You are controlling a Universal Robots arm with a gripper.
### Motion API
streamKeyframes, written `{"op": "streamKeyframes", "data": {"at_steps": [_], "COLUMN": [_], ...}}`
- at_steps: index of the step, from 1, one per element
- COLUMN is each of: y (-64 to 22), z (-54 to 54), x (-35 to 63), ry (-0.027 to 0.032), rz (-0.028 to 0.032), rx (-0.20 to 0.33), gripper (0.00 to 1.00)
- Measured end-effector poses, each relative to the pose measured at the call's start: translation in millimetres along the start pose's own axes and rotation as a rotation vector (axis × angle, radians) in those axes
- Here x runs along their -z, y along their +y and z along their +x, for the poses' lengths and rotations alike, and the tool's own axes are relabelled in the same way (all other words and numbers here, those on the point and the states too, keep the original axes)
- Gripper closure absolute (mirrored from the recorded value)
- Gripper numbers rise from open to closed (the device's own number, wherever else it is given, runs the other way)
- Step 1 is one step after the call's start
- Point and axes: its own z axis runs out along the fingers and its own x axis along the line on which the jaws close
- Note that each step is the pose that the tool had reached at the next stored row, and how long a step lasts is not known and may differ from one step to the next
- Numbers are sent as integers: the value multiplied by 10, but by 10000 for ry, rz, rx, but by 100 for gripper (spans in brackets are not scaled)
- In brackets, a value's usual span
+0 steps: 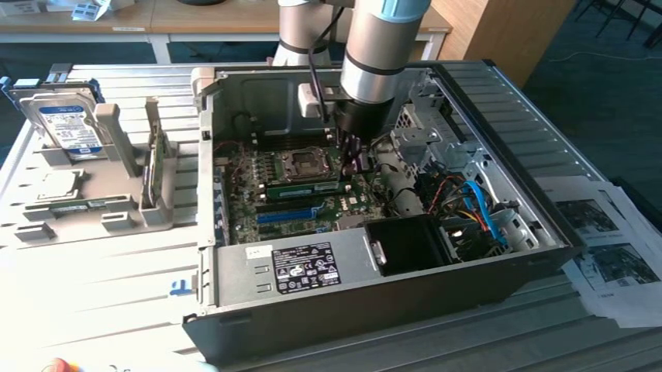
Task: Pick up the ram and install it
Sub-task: 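Press down the ram until it locks into place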
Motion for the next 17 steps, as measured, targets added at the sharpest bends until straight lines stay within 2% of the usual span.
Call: {"op": "streamKeyframes", "data": {"at_steps": [17], "y": [0], "z": [0], "x": [-15], "ry": [-1], "rz": [0], "rx": [0], "gripper": [90]}}
